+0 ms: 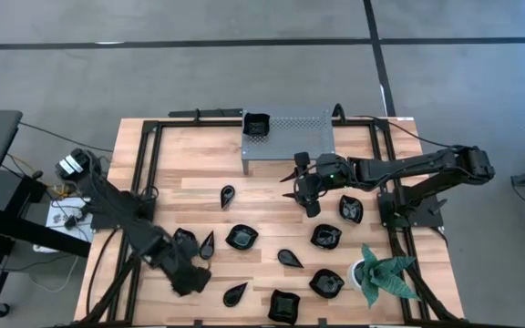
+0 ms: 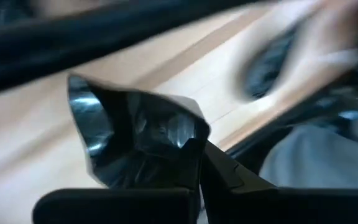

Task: Pick & Place Mini shaped plates
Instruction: Stack the distorted square plate on top of the distorted plate on the shelf

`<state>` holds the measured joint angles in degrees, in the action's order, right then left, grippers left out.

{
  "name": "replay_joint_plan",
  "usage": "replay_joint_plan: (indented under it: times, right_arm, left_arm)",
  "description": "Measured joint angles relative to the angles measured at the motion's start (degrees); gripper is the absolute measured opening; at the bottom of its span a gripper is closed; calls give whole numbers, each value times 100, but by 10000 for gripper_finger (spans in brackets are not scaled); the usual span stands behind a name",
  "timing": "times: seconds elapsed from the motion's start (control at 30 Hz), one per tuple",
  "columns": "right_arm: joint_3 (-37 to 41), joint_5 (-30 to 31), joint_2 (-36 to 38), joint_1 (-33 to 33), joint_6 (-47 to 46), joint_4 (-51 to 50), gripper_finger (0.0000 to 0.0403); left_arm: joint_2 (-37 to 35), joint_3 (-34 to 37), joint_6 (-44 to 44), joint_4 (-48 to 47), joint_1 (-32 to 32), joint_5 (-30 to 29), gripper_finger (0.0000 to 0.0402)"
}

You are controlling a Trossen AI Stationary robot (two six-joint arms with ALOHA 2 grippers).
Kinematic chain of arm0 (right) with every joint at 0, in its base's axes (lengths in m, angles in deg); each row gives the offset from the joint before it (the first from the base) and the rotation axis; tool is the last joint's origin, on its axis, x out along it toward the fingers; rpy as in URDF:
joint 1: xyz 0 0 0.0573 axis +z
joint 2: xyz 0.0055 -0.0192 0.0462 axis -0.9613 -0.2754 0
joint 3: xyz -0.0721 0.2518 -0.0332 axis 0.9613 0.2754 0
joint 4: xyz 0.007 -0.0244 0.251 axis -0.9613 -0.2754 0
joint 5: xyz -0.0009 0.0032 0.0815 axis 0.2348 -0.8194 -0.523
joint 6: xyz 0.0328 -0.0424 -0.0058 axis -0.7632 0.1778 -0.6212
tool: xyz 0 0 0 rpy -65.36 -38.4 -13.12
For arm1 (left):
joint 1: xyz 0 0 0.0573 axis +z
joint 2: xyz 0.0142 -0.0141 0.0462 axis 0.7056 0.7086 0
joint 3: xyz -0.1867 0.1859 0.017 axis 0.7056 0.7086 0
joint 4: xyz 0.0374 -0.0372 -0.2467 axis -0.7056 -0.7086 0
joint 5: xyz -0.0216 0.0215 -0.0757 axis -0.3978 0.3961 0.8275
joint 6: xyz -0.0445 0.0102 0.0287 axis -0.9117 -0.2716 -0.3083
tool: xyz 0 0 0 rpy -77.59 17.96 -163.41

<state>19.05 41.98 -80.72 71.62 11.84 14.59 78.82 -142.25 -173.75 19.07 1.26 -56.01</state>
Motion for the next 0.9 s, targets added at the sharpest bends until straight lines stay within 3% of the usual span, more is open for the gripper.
replay_joint_plan:
  times: [0.1,0.23,0.5,0.63,0.73,0.9]
  right_arm:
    - [0,0,-1,0,0,0,190]
    - [0,0,-1,0,0,2,189]
    - [0,0,-1,0,-7,-17,189]
    - [0,0,1,-2,-184,-313,189]
    - [0,0,0,-2,-446,-688,187]
    - [-1,0,-1,-2,-501,-1159,180]
  left_arm:
    - [-160,-348,1507,10,505,-387,5]
    - [-317,-918,4227,21,1205,-787,4]
    - [-530,-1622,8921,4,2811,-858,12]
    - [-573,-1661,10635,0,3745,-881,11]
    - [-521,-1659,11672,108,4466,-1247,7]
    - [-297,-1657,12913,1143,5573,-1435,10]
